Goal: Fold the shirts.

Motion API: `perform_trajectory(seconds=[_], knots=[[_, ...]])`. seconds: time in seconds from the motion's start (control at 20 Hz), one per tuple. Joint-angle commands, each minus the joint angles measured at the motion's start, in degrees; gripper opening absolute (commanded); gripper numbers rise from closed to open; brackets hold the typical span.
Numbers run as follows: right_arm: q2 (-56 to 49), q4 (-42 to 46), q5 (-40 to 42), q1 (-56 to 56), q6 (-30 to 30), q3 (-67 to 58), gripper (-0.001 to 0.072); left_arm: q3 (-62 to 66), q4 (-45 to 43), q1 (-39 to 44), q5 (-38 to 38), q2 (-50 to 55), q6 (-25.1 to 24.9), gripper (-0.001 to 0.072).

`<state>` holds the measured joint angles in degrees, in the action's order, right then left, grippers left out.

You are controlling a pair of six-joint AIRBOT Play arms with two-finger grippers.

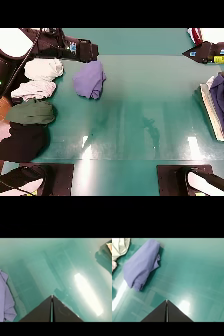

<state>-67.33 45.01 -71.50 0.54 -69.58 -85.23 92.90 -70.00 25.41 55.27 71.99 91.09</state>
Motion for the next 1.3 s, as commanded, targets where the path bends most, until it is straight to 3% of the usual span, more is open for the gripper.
perform_trajectory(seconds=[0.0,0.6,0.75,0.8,0.85,1.0,1.25], knots=[[0.0,0.0,0.0,0.1,0.0,-0.1,0.0015,0.0,0.0,0.0,0.0,0.0,0.0,0.0026],[0.0,0.0,0.0,0.1,0.0,-0.1,0.0015,0.0,0.0,0.0,-0.2,0.0,0.0,0.0026],[0.0,0.0,0.1,0.1,0.0,-0.1,0.0015,0.0,-1.2,0.0,-3.7,0.0,-0.1,0.0045],[0.0,0.0,1.3,0.1,0.0,-0.1,0.0016,0.0,-4.9,0.0,-3.8,0.2,0.0,0.0318],[0.0,0.0,2.6,0.1,0.0,-0.1,0.0015,0.0,-9.6,0.0,-3.5,0.8,1.6,0.0533],[0.0,0.0,2.3,0.1,0.0,-0.1,0.0016,-1.6,-19.3,-2.4,0.2,5.2,8.7,0.0549],[0.0,-0.1,2.3,0.3,0.0,-0.1,0.0015,-7.6,-18.8,-9.0,1.2,17.1,9.5,0.055]])
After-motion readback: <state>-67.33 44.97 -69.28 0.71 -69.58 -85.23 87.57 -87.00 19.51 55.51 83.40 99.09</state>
